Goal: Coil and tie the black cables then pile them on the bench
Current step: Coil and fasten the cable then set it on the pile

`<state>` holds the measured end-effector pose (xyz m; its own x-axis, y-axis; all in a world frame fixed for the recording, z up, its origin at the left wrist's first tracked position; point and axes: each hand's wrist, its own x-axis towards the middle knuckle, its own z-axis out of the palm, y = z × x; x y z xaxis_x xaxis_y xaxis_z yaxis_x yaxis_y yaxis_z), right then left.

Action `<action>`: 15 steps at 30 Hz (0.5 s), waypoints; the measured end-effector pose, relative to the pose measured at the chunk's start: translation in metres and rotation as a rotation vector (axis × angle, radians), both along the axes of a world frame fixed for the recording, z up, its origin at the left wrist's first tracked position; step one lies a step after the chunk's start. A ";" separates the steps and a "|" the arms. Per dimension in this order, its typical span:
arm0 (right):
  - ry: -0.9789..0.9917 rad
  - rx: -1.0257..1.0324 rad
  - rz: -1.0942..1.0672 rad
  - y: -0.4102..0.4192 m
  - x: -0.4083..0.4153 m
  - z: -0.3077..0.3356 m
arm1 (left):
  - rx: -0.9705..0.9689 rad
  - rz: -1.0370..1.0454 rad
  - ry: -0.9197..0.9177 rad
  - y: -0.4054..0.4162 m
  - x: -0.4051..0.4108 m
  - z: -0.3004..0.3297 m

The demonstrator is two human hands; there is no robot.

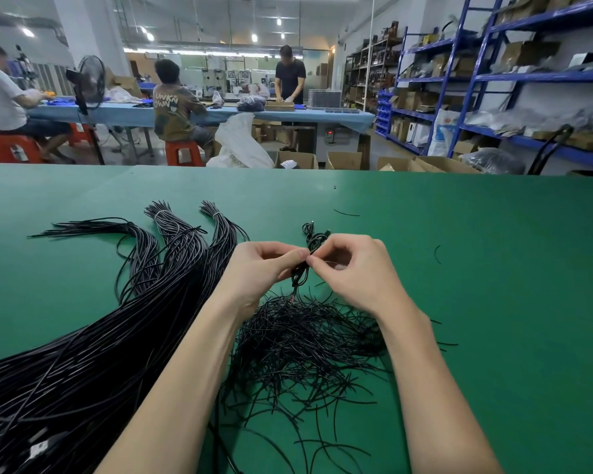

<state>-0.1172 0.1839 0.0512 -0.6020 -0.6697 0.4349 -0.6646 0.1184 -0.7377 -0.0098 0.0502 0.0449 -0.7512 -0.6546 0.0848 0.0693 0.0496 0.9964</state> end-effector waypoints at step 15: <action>0.087 -0.011 -0.085 -0.008 -0.002 -0.001 | 0.053 -0.047 0.044 0.004 0.003 0.007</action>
